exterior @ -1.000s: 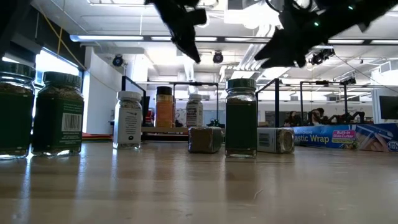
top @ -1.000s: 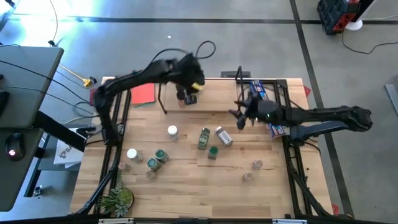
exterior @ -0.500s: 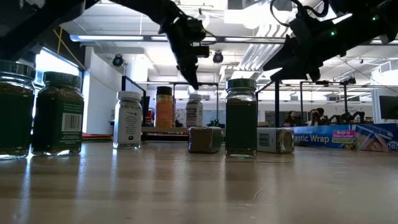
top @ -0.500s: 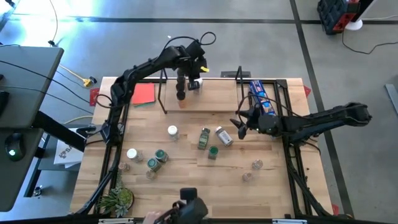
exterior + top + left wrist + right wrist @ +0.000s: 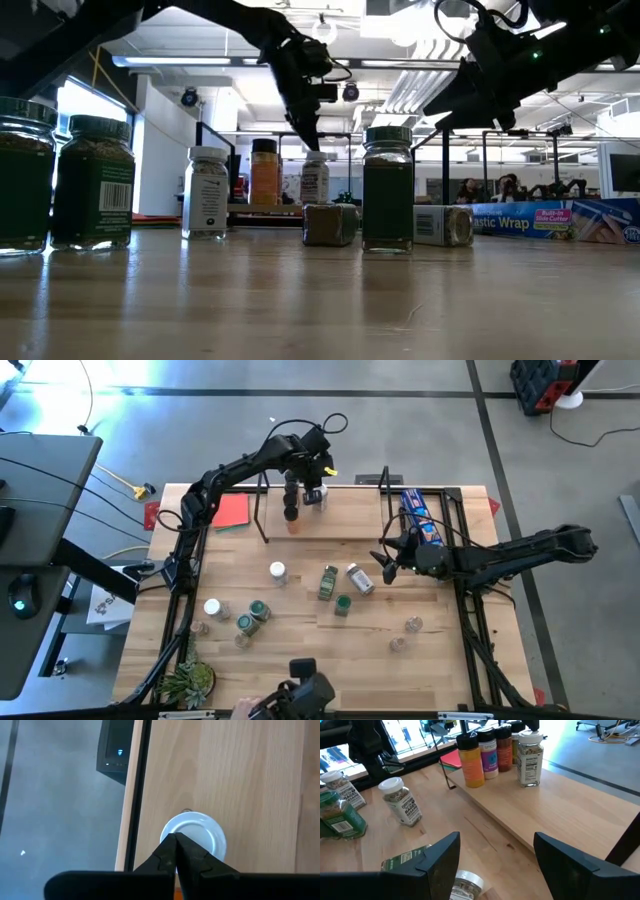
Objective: Shelf spices
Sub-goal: Put the white seasoning bottle on the shelf
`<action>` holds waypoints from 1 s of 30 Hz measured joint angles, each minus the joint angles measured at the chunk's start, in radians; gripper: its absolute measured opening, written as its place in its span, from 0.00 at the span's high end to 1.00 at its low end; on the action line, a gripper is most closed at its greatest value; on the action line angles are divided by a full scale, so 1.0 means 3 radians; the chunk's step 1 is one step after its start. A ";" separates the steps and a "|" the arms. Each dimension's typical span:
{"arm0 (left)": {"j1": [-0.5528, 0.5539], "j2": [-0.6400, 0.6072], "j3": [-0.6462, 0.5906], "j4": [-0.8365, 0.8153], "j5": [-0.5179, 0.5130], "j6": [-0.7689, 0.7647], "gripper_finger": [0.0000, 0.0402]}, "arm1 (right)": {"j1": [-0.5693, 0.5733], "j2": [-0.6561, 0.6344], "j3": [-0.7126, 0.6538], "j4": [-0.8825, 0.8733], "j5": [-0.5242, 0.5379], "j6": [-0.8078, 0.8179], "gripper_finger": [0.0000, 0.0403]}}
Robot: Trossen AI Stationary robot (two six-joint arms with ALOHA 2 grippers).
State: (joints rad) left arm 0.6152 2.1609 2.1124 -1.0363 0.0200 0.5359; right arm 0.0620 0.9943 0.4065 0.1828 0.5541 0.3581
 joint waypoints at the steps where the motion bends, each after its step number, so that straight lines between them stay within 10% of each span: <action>1: -0.0006 -0.0004 -0.0001 0.0000 0.0000 -0.0005 1.00 | 0.0000 0.0000 0.0000 -0.0001 0.0000 0.0001 0.39; 30: -0.0020 0.0006 0.0034 -0.0088 0.0016 -0.0299 1.00 | 0.0000 0.0001 0.0000 -0.0012 0.0000 0.0011 0.39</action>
State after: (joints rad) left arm 0.6092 2.1628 2.1227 -1.0626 0.0248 0.4463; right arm 0.0620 0.9947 0.4065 0.1791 0.5541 0.3614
